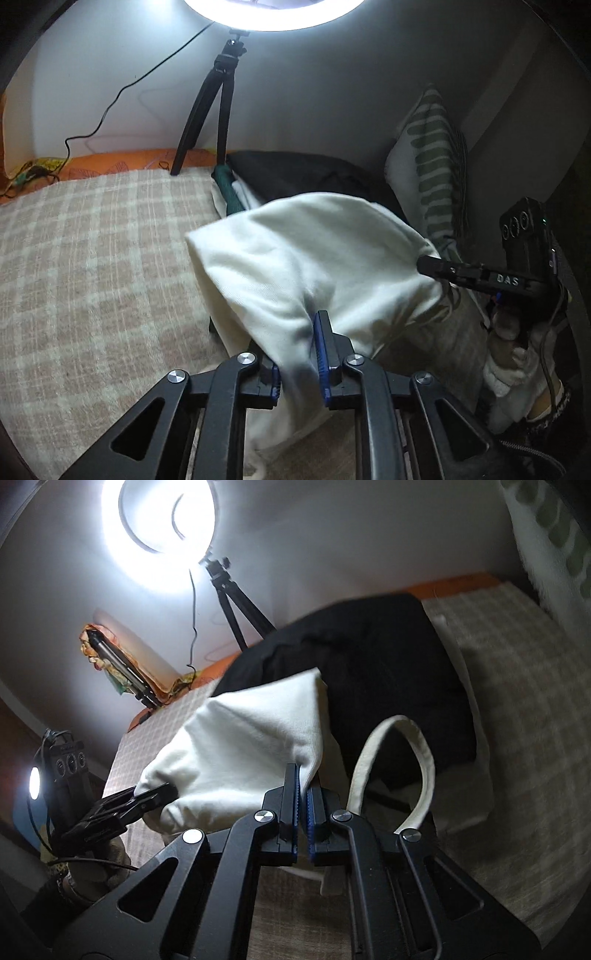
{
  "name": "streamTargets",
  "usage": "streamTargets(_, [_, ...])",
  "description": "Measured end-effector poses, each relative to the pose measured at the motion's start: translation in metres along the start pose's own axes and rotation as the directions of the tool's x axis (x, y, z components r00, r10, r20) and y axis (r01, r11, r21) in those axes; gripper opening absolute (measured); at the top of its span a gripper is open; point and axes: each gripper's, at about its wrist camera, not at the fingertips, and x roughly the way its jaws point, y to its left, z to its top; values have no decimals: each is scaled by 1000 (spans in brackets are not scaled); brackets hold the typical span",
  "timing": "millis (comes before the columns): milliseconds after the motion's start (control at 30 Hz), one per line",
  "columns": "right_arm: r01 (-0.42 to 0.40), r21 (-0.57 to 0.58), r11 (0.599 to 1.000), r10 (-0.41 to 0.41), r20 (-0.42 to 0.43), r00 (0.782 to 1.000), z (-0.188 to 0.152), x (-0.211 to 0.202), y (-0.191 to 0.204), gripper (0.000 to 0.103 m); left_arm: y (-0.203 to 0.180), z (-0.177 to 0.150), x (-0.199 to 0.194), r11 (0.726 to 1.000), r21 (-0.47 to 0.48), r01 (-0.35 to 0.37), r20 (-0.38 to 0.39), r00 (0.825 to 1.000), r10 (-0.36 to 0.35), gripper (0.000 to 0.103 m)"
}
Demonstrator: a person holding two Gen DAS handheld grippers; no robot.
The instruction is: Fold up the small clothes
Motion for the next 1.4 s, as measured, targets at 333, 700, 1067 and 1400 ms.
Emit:
streamTargets(333, [32, -9, 999, -32, -5, 999, 2, 4, 0, 5, 3, -20, 5, 997, -21, 72, -68, 995, -73, 25])
streamTargets(700, [142, -164, 976, -154, -63, 986, -10, -12, 10, 5, 5, -30, -19, 998, -1, 68, -73, 995, -67, 48])
streamTargets(1067, [-3, -26, 1000, 2, -33, 999, 11, 14, -2, 72, 55, -15, 7, 983, -183, 25, -53, 998, -36, 84])
streamTargets(1400, [-16, -53, 998, 9, -122, 992, -13, 43, 1, 57, 42, -25, 47, 979, -175, 103, -161, 978, -131, 23])
